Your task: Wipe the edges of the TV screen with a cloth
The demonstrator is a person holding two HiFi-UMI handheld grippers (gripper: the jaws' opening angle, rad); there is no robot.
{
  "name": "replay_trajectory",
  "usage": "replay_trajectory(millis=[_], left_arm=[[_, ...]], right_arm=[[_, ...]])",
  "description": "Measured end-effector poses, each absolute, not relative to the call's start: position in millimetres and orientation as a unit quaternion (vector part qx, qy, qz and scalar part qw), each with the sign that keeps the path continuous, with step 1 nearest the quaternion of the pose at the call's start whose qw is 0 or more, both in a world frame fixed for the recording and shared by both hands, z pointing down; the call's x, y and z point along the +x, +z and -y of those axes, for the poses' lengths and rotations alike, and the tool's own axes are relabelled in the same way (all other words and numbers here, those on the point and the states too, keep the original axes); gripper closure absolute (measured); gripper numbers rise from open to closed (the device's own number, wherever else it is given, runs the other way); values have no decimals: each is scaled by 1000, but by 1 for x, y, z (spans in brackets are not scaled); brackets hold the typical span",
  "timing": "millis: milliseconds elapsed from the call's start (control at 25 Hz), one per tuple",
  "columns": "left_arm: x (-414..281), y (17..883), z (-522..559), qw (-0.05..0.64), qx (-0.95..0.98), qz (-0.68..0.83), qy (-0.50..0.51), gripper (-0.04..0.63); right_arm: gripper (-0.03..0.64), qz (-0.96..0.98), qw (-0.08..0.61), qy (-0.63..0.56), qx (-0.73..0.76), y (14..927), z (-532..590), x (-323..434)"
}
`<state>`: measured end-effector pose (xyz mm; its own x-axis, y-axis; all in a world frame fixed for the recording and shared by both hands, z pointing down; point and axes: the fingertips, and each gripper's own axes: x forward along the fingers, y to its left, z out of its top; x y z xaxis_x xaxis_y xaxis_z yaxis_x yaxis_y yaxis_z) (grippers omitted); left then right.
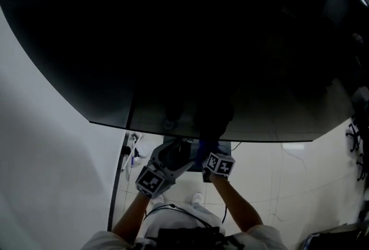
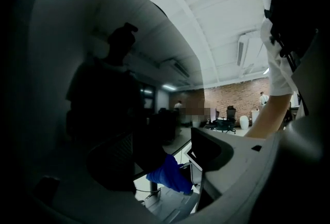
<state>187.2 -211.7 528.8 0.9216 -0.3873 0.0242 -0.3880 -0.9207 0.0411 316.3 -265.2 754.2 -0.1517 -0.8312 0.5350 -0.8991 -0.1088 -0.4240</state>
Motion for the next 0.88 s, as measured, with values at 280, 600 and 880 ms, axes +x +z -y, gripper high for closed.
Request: replay_trajectory(millis=[280, 600, 880], left_arm=[[87, 540, 237, 17, 957, 289, 0, 261], [-25, 536, 243, 25, 917, 399, 1, 261], [-133, 532, 224, 51, 868, 494, -13, 261]], right_arm=[[540, 736, 102, 344, 574, 759, 315, 184], [540, 794, 134, 329, 494, 741, 358, 46], [540, 825, 133, 312, 453, 735, 391, -75]])
